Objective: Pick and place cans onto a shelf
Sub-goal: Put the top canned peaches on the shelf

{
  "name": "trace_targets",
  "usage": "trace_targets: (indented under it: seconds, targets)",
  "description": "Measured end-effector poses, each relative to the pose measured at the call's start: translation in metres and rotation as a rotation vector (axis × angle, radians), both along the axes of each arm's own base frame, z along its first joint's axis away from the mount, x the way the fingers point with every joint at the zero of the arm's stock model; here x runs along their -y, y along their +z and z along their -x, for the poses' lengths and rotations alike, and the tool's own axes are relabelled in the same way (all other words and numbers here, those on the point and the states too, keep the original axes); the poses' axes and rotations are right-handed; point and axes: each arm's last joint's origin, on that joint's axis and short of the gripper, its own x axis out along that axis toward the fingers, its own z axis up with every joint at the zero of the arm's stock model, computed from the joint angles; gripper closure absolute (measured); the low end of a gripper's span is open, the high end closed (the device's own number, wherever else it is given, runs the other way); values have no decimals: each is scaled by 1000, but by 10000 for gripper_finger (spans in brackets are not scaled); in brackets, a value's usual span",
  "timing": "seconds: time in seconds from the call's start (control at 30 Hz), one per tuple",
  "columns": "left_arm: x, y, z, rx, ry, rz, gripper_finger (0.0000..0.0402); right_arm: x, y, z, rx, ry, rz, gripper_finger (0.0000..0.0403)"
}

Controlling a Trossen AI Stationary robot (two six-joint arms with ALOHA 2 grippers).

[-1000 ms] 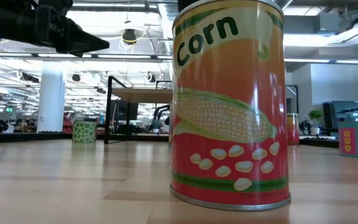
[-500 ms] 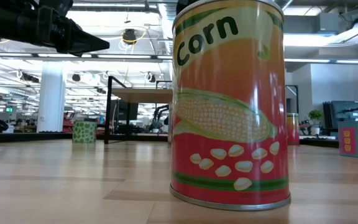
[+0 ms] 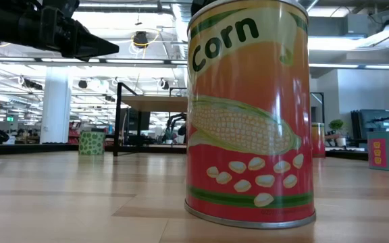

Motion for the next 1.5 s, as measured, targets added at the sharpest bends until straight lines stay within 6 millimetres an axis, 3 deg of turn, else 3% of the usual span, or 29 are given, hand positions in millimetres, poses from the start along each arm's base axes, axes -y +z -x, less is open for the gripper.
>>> trace_targets:
  seconds: [0.33, 0.63, 0.97, 1.17, 1.5]
  targets:
    - [0, 0, 0, 2, 0, 0, 400, 0, 29, -7, 88, -117, -63, 395]
    - [0, 0, 0, 3, 0, 7, 400, -2, 29, -5, 95, -237, -142, 389]
    - [0, 0, 0, 3, 0, 7, 400, -23, 23, 6, -40, -207, -141, 283]
    - [0, 0, 0, 3, 0, 7, 400, -23, 17, 6, -44, -190, -133, 235]
    - [0, 0, 0, 2, 0, 7, 400, -22, 8, 7, -53, -163, -121, 265]
